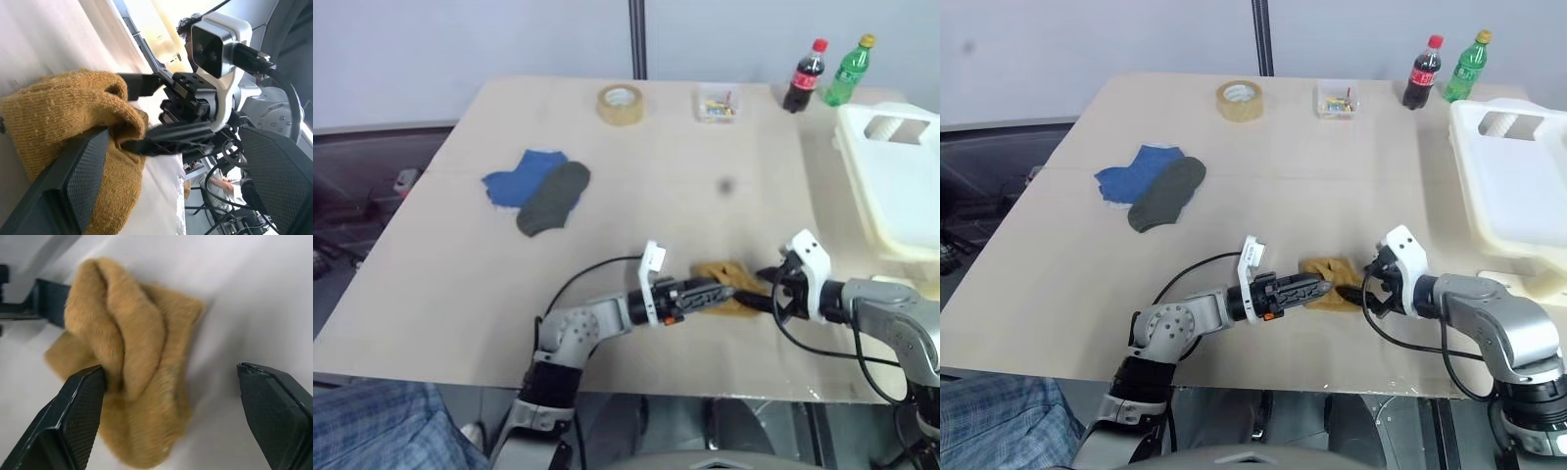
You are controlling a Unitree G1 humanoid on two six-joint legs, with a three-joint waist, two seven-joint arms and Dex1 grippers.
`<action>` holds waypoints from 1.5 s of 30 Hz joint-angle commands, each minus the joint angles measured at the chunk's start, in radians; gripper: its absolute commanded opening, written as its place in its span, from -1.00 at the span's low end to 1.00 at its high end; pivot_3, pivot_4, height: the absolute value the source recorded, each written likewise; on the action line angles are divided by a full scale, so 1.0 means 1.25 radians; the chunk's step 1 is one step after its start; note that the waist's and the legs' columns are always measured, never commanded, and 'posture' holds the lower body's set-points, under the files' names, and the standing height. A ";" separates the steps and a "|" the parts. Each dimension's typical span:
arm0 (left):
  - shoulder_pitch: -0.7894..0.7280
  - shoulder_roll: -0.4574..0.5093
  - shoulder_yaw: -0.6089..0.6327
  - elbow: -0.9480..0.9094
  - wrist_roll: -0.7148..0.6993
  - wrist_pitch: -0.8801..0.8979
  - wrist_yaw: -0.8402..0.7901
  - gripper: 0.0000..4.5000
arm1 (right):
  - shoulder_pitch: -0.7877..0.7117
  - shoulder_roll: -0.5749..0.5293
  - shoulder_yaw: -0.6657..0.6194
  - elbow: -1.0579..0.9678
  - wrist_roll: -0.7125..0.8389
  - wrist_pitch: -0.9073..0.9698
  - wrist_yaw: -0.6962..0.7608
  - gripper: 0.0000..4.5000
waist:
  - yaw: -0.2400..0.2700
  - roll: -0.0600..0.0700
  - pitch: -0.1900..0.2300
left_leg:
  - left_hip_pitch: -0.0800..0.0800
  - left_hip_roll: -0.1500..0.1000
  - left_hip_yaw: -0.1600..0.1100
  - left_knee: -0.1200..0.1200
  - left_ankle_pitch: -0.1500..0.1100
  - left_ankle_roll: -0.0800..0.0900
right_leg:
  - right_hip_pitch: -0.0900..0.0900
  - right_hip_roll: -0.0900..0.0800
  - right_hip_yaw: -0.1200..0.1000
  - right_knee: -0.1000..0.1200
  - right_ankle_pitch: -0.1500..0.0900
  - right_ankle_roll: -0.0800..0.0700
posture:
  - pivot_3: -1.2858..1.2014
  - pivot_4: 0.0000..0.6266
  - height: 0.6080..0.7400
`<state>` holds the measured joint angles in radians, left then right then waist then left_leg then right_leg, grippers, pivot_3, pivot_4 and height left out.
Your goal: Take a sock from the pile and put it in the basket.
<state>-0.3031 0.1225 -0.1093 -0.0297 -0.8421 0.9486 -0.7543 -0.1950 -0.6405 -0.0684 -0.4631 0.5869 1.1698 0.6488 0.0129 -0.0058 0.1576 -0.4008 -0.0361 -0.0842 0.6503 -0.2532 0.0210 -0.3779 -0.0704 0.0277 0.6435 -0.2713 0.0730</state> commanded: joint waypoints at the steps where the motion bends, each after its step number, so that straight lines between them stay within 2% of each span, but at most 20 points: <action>1: 0.002 -0.003 -0.011 -0.027 0.003 -0.010 -0.011 1.00 | 0.008 0.019 0.016 -0.014 0.050 0.041 0.006 0.94 | -0.001 0.000 0.000 | 0.000 0.000 0.000 0.000 0.000 0.000 | 0.000 0.000 0.000 0.000 0.000 0.000 | 0.03 -0.52 0.97; 2: 0.002 -0.002 -0.013 -0.026 0.005 -0.011 -0.012 1.00 | 0.007 0.022 0.018 -0.015 0.054 0.044 0.005 0.71 | -0.001 0.000 0.000 | 0.000 0.000 0.000 0.000 0.000 0.000 | 0.000 0.000 0.000 0.000 0.000 0.000 | 0.03 -0.52 0.97; 4: 0.002 -0.002 -0.014 -0.025 0.008 -0.012 -0.013 1.00 | 0.007 0.021 0.026 -0.015 0.055 0.042 0.005 0.37 | -0.001 0.000 0.000 | 0.000 0.000 0.000 0.000 0.000 0.000 | 0.000 0.000 0.000 0.001 0.000 0.000 | 0.03 -0.52 0.97; 5: 0.001 -0.003 -0.014 -0.025 0.009 -0.012 -0.014 1.00 | 0.006 0.020 0.030 -0.014 0.056 0.040 0.006 0.10 | -0.001 0.000 0.000 | 0.000 0.000 0.000 0.000 0.000 0.000 | 0.000 0.000 0.000 0.001 0.000 0.000 | 0.03 -0.52 0.97; 6: 0.000 -0.003 -0.014 -0.024 0.010 -0.013 -0.014 1.00 | 0.005 0.018 0.034 -0.014 0.058 0.036 0.008 0.03 | -0.001 0.000 0.000 | 0.000 0.000 0.000 0.000 0.000 0.000 | 0.000 0.000 0.000 0.001 0.000 0.000 | 0.03 -0.52 0.97; 9: 0.000 -0.003 -0.015 -0.023 0.013 -0.016 -0.014 1.00 | 0.001 0.020 0.036 -0.013 0.067 0.035 0.009 -0.52 | -0.001 0.000 0.000 | 0.000 0.000 0.000 0.000 0.000 0.000 | 0.000 0.000 0.000 0.001 0.000 0.000 | 0.03 -0.52 0.97; 11: 0.000 -0.003 -0.016 -0.022 0.014 -0.018 -0.014 1.00 | -0.001 0.019 0.038 -0.012 0.071 0.032 0.008 -0.95 | -0.001 0.000 0.000 | 0.000 0.000 0.000 0.000 0.000 0.000 | 0.000 0.000 0.000 0.001 0.000 0.000 | 0.03 -0.52 0.97; 18: 0.006 0.014 -0.027 -0.044 0.033 -0.037 -0.021 1.00 | -0.003 0.018 0.041 -0.001 0.069 0.017 0.004 -0.98 | -0.001 0.000 0.000 | 0.001 0.000 0.000 0.000 0.000 0.000 | 0.000 0.000 0.000 0.001 0.000 0.000 | 0.03 -0.52 0.97; 22: 0.059 0.137 -0.109 -0.186 0.139 -0.151 -0.100 1.00 | -0.010 0.001 0.009 0.023 0.074 0.007 0.011 -0.98 | -0.010 0.000 0.000 | 0.001 0.001 0.001 0.000 0.000 0.000 | -0.001 0.001 0.001 0.002 0.000 0.000 | 0.03 -0.52 0.97; 27: 0.099 0.185 -0.106 -0.237 0.198 -0.228 -0.074 1.00 | -0.022 -0.033 -0.013 0.052 0.082 -0.003 0.030 -0.98 | -0.004 0.002 0.001 | 0.001 0.000 0.001 0.000 0.000 0.000 | 0.000 0.000 0.001 0.001 0.000 0.000 | 0.03 -0.52 0.97; 31: 0.129 0.190 -0.075 -0.270 0.246 -0.304 -0.032 1.00 | -0.045 -0.074 -0.040 0.073 0.096 -0.007 0.054 -0.98 | 0.000 0.002 0.001 | 0.001 0.000 0.001 0.001 0.000 0.001 | 0.000 -0.001 0.001 0.001 0.000 0.000 | 0.03 -0.52 0.97; 35: 0.143 0.194 -0.090 -0.288 0.306 -0.410 -0.035 1.00 | -0.067 -0.132 -0.070 0.102 0.102 -0.020 0.088 -0.98 | 0.000 0.002 0.001 | 0.000 0.000 0.001 0.000 0.000 0.001 | -0.001 0.000 0.001 0.001 0.000 0.000 | 0.03 -0.52 0.97; 40: 0.093 0.136 -0.084 -0.237 0.352 -0.533 -0.009 1.00 | -0.109 -0.216 -0.107 0.141 0.098 -0.056 0.144 -0.98 | 0.001 0.002 0.001 | 0.000 0.000 0.001 0.000 0.000 0.001 | 0.000 -0.001 0.001 0.001 0.000 0.000 | 0.03 -0.52 0.97; 45: 0.083 0.118 -0.113 -0.216 0.393 -0.615 -0.029 1.00 | -0.159 -0.297 -0.133 0.208 0.106 -0.063 0.203 -0.98 | -0.001 0.003 0.002 | 0.000 0.000 0.002 0.000 0.000 0.001 | 0.000 0.000 0.001 0.001 0.000 0.000 | 0.03 -0.52 0.97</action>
<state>-0.1999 0.2762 -0.2318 -0.2894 -0.3619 0.2263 -0.7776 -0.3694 -0.9880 -0.1974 -0.2292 0.7134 1.1096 0.8757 0.0122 -0.0016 0.1604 -0.4012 -0.0355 -0.0819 0.6509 -0.2535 0.0222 -0.3783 -0.0702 0.0289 0.6439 -0.2713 0.0729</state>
